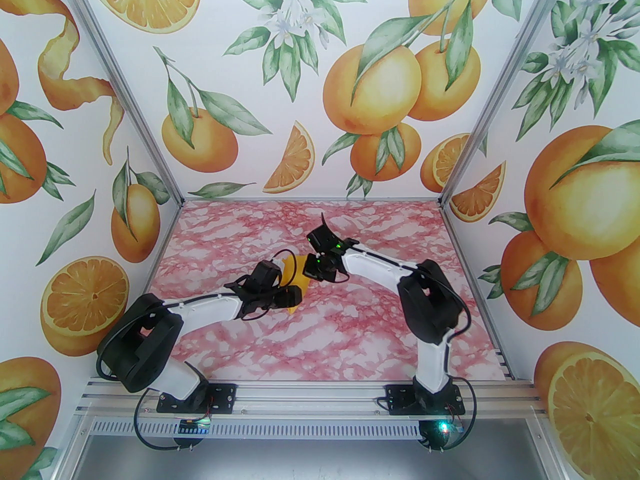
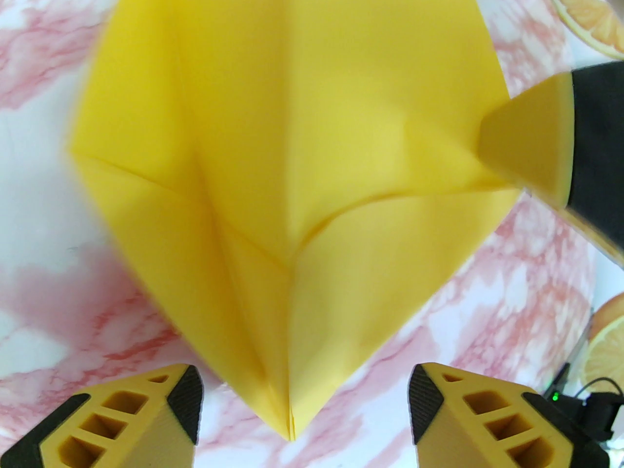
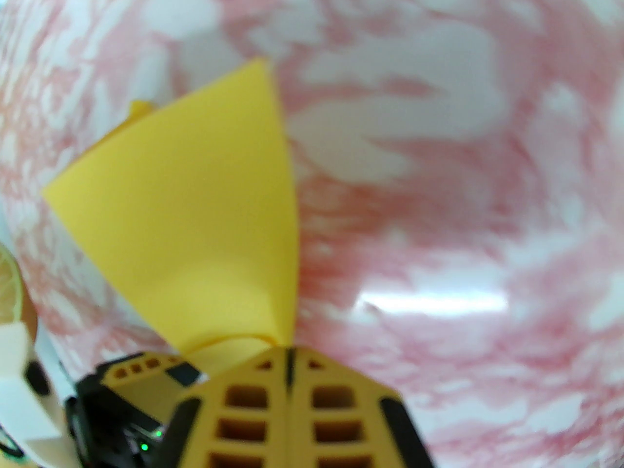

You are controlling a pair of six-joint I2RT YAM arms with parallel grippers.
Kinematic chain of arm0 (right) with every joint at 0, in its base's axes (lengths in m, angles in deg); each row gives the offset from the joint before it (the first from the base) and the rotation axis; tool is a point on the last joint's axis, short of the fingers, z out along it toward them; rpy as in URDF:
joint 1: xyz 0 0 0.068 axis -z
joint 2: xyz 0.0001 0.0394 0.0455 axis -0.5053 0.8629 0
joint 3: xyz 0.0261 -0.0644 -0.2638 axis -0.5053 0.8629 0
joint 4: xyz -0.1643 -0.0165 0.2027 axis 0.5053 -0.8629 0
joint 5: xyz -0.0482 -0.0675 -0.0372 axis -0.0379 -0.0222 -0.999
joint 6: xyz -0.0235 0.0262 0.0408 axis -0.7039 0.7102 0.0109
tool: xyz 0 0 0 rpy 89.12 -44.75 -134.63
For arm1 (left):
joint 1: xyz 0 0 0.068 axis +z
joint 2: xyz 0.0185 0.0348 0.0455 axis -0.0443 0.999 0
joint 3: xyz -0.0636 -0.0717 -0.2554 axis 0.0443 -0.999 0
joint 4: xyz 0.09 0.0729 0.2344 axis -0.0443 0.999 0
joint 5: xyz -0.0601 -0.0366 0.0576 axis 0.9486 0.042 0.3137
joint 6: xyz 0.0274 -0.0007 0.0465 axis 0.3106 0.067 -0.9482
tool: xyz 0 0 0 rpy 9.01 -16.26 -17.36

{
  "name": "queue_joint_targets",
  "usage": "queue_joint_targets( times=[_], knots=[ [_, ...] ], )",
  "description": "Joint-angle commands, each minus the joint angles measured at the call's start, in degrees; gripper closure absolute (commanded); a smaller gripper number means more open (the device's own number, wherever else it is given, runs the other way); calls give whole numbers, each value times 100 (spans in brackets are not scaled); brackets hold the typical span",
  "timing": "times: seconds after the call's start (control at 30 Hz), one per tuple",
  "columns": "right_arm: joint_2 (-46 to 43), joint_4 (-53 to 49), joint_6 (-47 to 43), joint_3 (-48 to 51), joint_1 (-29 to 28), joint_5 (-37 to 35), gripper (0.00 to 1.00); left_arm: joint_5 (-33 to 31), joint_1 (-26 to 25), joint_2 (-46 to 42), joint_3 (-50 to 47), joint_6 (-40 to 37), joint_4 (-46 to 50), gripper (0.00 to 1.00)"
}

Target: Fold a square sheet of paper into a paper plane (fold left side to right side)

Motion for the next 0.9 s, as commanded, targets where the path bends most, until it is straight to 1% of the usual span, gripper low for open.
queue_joint_targets(
  times=[0.0,0.03,0.13,0.27,0.47,0.67,0.7,0.73,0.83,0.87],
  knots=[
    [-476,-41,316,258,-30,-454,100,51,-70,178,228,69,-188,21],
    [-558,-58,329,302,-33,-494,100,62,-88,238,277,86,-190,14],
    [-687,-69,389,391,-38,-520,100,182,-153,440,373,63,-322,13],
    [-609,21,387,359,-58,-404,100,217,-203,582,340,61,-502,10],
    [-229,165,297,132,-131,21,100,-43,-97,351,52,168,-482,13],
    [-94,294,321,88,-195,139,100,27,115,150,-182,134,-532,16],
    [-32,306,321,19,-234,150,100,70,166,58,-253,90,-544,20],
    [15,288,321,-32,-244,131,100,41,176,37,-268,81,-507,22],
    [67,273,330,-74,-251,139,100,49,150,71,-248,53,-475,21],
    [83,277,325,-90,-254,148,100,50,132,79,-253,25,-499,19]
  ],
)
